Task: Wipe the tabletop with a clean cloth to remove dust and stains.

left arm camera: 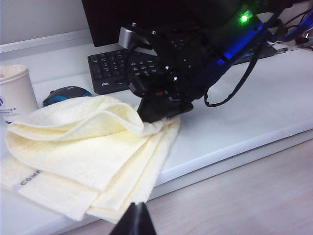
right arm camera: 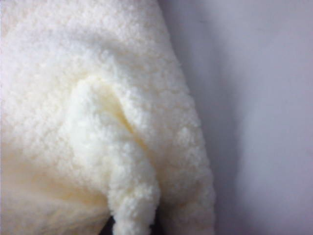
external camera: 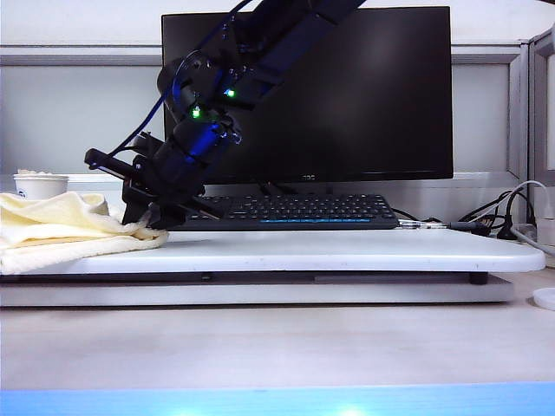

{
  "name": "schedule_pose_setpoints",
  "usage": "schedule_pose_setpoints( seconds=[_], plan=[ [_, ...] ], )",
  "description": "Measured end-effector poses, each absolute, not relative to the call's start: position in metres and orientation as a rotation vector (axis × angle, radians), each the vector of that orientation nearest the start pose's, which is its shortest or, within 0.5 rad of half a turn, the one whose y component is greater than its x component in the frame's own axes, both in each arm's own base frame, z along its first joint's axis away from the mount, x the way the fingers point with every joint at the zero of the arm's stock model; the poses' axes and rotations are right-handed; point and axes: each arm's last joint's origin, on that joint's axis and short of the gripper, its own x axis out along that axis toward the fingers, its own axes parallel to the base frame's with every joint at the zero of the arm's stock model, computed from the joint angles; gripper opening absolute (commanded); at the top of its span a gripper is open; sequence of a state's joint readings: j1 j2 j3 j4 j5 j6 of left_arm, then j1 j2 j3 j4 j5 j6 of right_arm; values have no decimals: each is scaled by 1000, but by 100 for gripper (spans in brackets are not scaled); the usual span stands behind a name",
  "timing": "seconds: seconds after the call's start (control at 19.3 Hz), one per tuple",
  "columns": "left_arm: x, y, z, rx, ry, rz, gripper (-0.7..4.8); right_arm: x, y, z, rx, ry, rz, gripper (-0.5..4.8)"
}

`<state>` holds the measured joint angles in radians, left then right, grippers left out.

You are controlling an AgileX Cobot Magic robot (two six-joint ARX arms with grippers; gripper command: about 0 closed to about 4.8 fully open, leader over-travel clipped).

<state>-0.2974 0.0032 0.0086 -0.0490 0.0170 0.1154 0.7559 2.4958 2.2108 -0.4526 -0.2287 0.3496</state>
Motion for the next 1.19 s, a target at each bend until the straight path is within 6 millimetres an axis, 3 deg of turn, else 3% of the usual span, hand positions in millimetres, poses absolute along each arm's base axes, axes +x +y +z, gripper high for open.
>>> schedule_pose_setpoints(
  seconds=[0.36,0.67,1.19],
  plan=[
    [93,-29,161,121,25,-316,-6,416,362,185,274,1000,753,-4],
    [93,-29,161,121,25,-316,-6,431,331,192,234,1023,674,-4],
    [93,-29,161,121,25,-316,-6,430,314,198,162,1010,590,-4]
  ],
)
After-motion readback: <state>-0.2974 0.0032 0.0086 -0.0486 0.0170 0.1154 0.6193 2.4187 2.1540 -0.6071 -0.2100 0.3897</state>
